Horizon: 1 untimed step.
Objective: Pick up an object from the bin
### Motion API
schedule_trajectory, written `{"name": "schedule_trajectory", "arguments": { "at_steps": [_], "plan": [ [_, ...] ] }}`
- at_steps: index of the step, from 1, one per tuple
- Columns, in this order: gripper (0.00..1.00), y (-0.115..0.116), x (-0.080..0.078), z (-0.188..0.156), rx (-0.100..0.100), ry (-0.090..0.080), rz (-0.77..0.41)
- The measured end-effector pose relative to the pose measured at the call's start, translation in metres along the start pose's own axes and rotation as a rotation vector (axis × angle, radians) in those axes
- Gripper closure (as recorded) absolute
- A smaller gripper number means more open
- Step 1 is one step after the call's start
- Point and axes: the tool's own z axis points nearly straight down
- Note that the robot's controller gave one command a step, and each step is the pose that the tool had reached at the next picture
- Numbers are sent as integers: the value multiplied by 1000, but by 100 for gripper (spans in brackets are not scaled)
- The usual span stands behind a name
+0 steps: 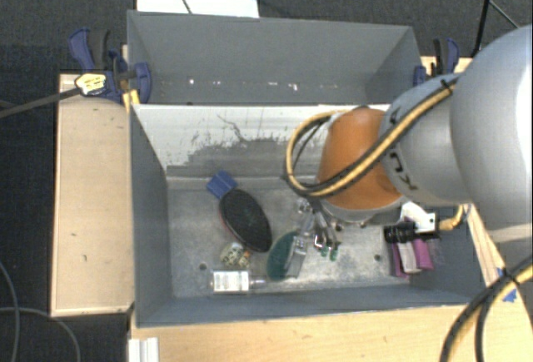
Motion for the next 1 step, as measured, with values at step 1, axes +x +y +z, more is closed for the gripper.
{"name": "schedule_trajectory", "arguments": {
  "at_steps": [1],
  "plan": [
    [100, 3, -2, -3, -8, -8, -1]
  ]
}}
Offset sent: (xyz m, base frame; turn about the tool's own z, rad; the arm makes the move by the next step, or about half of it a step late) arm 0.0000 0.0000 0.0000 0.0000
